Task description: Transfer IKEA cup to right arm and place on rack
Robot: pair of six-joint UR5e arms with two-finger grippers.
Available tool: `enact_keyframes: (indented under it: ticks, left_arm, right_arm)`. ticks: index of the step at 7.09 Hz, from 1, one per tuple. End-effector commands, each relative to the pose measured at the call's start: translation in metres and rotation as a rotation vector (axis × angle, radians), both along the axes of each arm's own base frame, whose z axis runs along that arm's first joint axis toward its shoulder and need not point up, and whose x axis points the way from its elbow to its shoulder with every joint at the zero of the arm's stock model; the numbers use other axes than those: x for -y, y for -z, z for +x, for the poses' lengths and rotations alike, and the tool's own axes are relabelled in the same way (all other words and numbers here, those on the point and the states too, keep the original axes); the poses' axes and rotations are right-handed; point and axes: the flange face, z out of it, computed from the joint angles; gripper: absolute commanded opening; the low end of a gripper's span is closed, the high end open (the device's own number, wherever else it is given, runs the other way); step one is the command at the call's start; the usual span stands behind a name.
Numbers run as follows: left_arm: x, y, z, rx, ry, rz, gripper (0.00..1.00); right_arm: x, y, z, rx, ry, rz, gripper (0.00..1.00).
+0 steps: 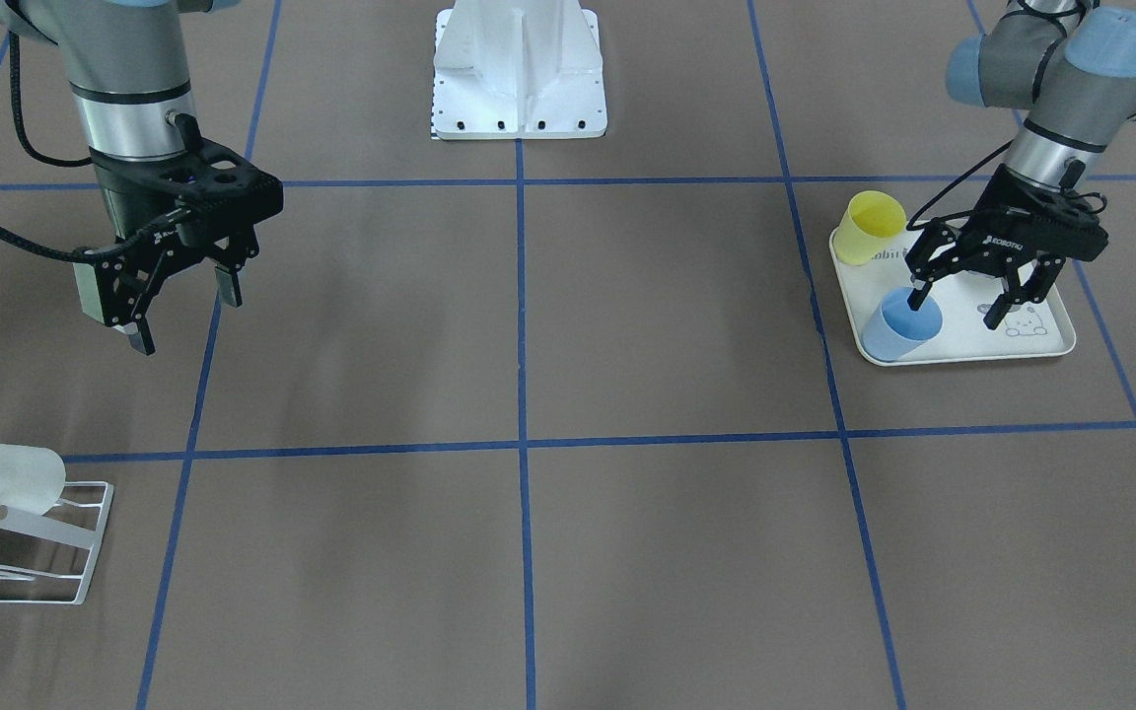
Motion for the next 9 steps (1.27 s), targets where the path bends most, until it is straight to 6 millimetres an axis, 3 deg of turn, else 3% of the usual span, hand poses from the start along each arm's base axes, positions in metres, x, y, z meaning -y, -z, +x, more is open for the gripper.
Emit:
enact_keyframes:
  ticks: [1, 3, 5, 9]
  left_arm:
    - [0.000, -0.011, 0.008, 0.025, 0.007, -0.004, 0.93]
    - [-0.005, -0.011, 0.010, 0.016, -0.006, 0.010, 0.60]
    - [-0.010, -0.016, 0.015, 0.016, -0.020, 0.005, 0.43]
    - [-0.009, -0.026, 0.016, 0.029, -0.022, -0.008, 0.41]
  right_arm:
    - [-0.003, -0.004, 0.000, 0.050, -0.022, -0.024, 0.99]
    - [-0.005, -0.007, -0.002, 0.045, -0.018, -0.029, 0.99]
    - [-0.006, -0.007, -0.003, 0.046, -0.017, -0.029, 0.99]
    - [-0.005, -0.010, -0.004, 0.041, -0.016, -0.031, 0.99]
